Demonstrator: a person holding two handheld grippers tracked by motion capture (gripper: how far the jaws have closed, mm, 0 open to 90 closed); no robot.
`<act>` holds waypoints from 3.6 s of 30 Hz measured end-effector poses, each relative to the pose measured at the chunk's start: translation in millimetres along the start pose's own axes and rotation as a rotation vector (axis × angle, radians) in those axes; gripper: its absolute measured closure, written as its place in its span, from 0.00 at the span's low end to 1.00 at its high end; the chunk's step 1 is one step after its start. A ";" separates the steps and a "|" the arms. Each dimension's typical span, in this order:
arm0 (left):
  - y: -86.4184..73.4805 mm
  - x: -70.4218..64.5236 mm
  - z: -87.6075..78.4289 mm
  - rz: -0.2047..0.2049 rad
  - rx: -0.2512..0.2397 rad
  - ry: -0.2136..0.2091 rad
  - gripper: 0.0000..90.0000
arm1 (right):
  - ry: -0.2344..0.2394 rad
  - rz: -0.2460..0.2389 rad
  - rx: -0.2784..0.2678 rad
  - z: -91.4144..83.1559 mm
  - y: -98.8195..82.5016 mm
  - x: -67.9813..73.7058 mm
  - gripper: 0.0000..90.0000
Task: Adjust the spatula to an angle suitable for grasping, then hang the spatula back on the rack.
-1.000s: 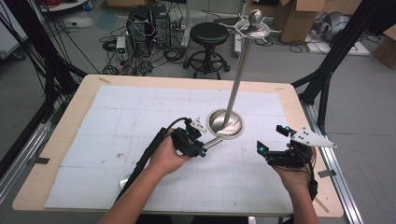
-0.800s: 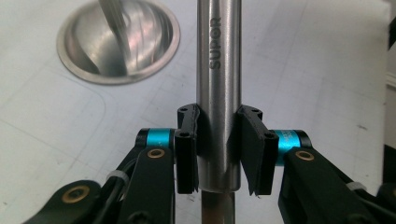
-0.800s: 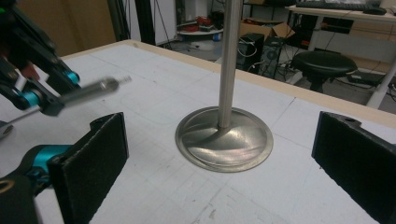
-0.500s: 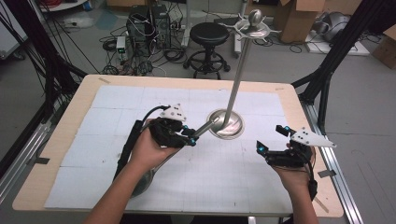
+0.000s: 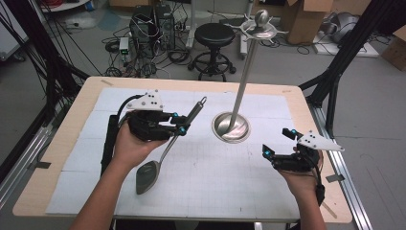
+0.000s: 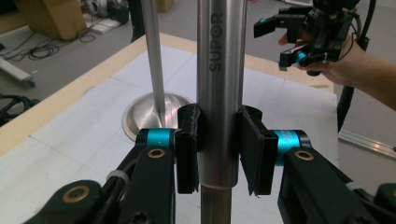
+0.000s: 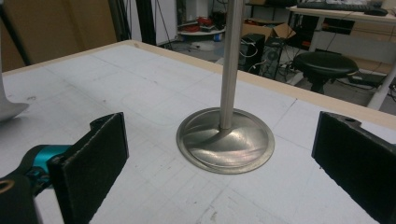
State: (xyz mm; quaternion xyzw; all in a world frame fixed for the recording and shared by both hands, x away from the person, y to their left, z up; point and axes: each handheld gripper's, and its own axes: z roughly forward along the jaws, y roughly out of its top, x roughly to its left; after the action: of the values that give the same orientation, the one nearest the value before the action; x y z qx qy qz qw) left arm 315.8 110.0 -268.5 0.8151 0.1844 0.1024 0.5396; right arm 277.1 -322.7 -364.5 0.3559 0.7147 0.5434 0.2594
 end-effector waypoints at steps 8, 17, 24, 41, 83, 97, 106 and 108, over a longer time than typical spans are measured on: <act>5.9 0.3 -18.5 0.032 -0.089 0.025 0.77 | 0.001 0.003 -0.007 0.3 0.6 -0.4 0.03; 11.9 1.7 -27.3 0.040 -0.126 0.032 0.77 | 0.001 0.008 -0.008 0.8 1.1 -0.4 0.03; 17.8 0.7 -33.1 0.051 -0.157 0.035 0.77 | 0.002 0.011 -0.015 0.9 2.1 -0.9 0.03; 29.5 16.7 -45.7 0.015 -0.182 0.037 0.77 | 0.008 0.011 -0.022 2.3 5.7 0.8 0.03; 86.6 30.6 13.3 0.046 -0.136 0.004 0.77 | 0.023 -0.001 -0.002 0.1 1.5 5.5 0.03; 110.3 22.6 51.6 0.073 -0.096 0.036 0.78 | 0.022 0.003 -0.003 -1.1 -1.1 3.4 0.03; 118.5 25.2 64.5 0.063 -0.081 0.056 0.78 | 0.024 -0.002 -0.007 -1.0 -0.6 3.8 0.03; 120.4 25.5 68.2 0.063 -0.074 0.056 0.78 | 0.026 0.001 -0.004 -0.8 -0.6 4.2 0.03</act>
State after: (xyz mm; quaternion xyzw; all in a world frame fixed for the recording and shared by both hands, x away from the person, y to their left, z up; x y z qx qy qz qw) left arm 386.8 21.0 -186.0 0.7968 0.1697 0.1491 0.5604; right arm 273.8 -319.9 -364.9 0.3489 0.7166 0.5495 0.2506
